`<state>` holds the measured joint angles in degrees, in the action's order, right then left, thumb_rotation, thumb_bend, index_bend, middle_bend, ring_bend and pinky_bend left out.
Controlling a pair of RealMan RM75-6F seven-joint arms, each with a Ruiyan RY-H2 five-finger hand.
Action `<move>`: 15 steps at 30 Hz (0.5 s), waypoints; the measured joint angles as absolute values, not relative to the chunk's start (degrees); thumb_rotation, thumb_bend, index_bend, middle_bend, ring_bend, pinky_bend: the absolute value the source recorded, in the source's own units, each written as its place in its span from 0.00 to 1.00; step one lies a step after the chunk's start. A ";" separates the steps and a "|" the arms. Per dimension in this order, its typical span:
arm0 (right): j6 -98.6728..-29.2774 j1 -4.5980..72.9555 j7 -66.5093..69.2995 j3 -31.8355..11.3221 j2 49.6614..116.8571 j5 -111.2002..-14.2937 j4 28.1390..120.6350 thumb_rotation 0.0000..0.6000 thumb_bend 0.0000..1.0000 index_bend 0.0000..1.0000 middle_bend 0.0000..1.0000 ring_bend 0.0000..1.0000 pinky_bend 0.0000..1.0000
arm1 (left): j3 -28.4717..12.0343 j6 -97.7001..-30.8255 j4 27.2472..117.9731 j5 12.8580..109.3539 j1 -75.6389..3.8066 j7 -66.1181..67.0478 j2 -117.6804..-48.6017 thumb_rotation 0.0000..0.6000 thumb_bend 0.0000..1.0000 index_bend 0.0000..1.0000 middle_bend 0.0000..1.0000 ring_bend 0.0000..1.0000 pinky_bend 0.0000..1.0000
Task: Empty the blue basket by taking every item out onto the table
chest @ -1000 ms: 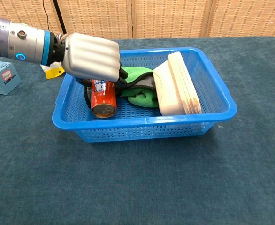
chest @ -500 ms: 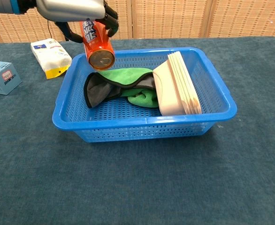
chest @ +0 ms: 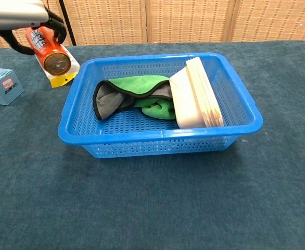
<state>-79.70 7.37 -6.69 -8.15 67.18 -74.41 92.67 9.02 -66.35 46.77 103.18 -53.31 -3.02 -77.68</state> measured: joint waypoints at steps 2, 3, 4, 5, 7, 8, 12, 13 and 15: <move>-79.69 7.43 -6.91 -8.01 67.28 -74.68 92.79 1.00 0.00 0.00 0.00 0.00 0.00 | 9.61 -67.47 44.14 103.17 -51.73 -5.84 -79.56 1.00 0.50 0.74 0.57 0.53 0.67; -79.66 7.47 -7.03 -7.90 67.33 -74.81 92.87 1.00 0.00 0.00 0.00 0.00 0.00 | 9.81 -67.94 43.13 103.19 -51.14 -6.65 -80.43 1.00 0.50 0.73 0.56 0.52 0.67; -79.63 7.49 -7.13 -7.82 67.37 -74.91 92.93 1.00 0.00 0.00 0.00 0.00 0.00 | 9.98 -68.33 42.22 103.21 -50.59 -7.17 -81.26 1.00 0.50 0.71 0.53 0.49 0.65; -79.61 7.52 -7.18 -7.78 67.39 -74.97 92.98 1.00 0.00 0.00 0.00 0.00 0.00 | 10.14 -68.70 41.16 103.19 -49.94 -7.60 -82.23 1.00 0.49 0.67 0.49 0.44 0.61; -79.51 7.56 -7.27 -7.65 67.42 -75.08 93.06 1.00 0.00 0.00 0.00 0.00 0.00 | 10.22 -68.61 39.98 102.92 -49.12 -7.82 -83.31 0.99 0.43 0.57 0.37 0.31 0.50; -79.48 7.56 -7.32 -7.60 67.42 -75.10 93.10 1.00 0.00 0.00 0.00 0.00 0.00 | 10.17 -68.03 39.72 102.53 -48.89 -7.68 -83.60 0.97 0.38 0.50 0.29 0.23 0.43; -79.31 7.58 -7.48 -7.56 67.40 -74.85 93.20 1.00 0.00 0.00 0.00 0.00 0.00 | 9.58 -64.69 41.49 100.58 -48.37 -7.35 -83.31 0.84 0.19 0.24 0.11 0.08 0.30; -79.27 7.58 -7.49 -7.57 67.39 -74.77 93.21 1.00 0.00 0.00 0.00 0.00 0.00 | 9.40 -64.34 42.29 100.26 -48.30 -7.31 -83.01 0.83 0.14 0.18 0.08 0.06 0.29; -79.19 7.61 -7.48 -7.61 67.35 -74.66 93.28 1.00 0.00 0.00 0.00 0.00 0.00 | 8.94 -64.30 44.42 99.78 -48.25 -7.38 -81.97 0.82 0.09 0.10 0.05 0.05 0.28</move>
